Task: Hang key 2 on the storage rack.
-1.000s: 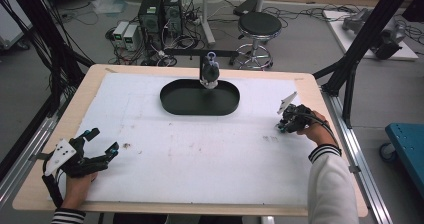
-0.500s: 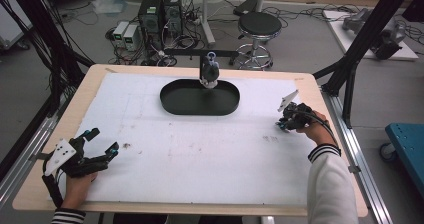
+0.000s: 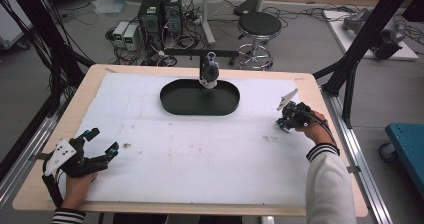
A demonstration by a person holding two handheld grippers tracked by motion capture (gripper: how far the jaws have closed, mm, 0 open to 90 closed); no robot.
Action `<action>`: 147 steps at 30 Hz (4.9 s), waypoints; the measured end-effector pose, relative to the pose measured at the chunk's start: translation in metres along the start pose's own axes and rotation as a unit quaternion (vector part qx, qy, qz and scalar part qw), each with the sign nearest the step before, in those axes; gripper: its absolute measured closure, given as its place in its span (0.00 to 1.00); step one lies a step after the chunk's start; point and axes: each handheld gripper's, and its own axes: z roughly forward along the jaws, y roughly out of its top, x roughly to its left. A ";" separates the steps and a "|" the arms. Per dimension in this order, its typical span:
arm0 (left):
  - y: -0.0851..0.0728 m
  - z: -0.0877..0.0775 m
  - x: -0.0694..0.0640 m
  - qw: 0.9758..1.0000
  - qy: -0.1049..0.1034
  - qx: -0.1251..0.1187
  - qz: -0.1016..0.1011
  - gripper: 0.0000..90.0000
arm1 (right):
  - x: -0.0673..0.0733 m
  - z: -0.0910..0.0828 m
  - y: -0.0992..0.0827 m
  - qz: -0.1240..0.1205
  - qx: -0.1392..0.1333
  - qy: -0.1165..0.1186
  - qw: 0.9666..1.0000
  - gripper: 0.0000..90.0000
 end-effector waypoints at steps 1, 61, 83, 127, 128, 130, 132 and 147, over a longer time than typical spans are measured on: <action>0.000 0.000 0.000 1.000 0.000 0.000 0.000 0.13 | 0.000 0.000 0.000 0.000 -0.001 0.000 1.000 0.95; 0.000 0.000 0.000 1.000 0.001 -0.002 -0.003 0.13 | 0.001 -0.051 0.020 0.139 -0.304 0.032 0.942 0.99; 0.000 0.000 0.000 1.000 0.000 -0.002 -0.004 0.13 | -0.005 -0.086 0.092 0.133 -0.375 0.042 0.917 0.98; 0.000 0.000 0.001 1.000 0.000 -0.001 -0.006 0.13 | -0.027 -0.081 0.176 0.129 -0.379 0.024 0.916 0.98; 0.000 0.000 0.001 1.000 -0.001 -0.001 -0.005 0.13 | -0.027 -0.080 0.176 0.131 -0.373 0.024 0.918 0.98; 0.000 0.000 0.001 1.000 0.000 -0.002 -0.004 0.13 | -0.026 -0.078 0.177 0.132 -0.370 0.026 0.919 0.98; 0.000 0.000 0.001 1.000 -0.001 -0.002 -0.005 0.13 | -0.025 -0.077 0.177 0.133 -0.369 0.027 0.919 0.98; 0.000 0.000 0.001 1.000 -0.001 -0.001 -0.005 0.13 | -0.030 -0.062 0.174 0.147 -0.342 0.031 0.927 0.98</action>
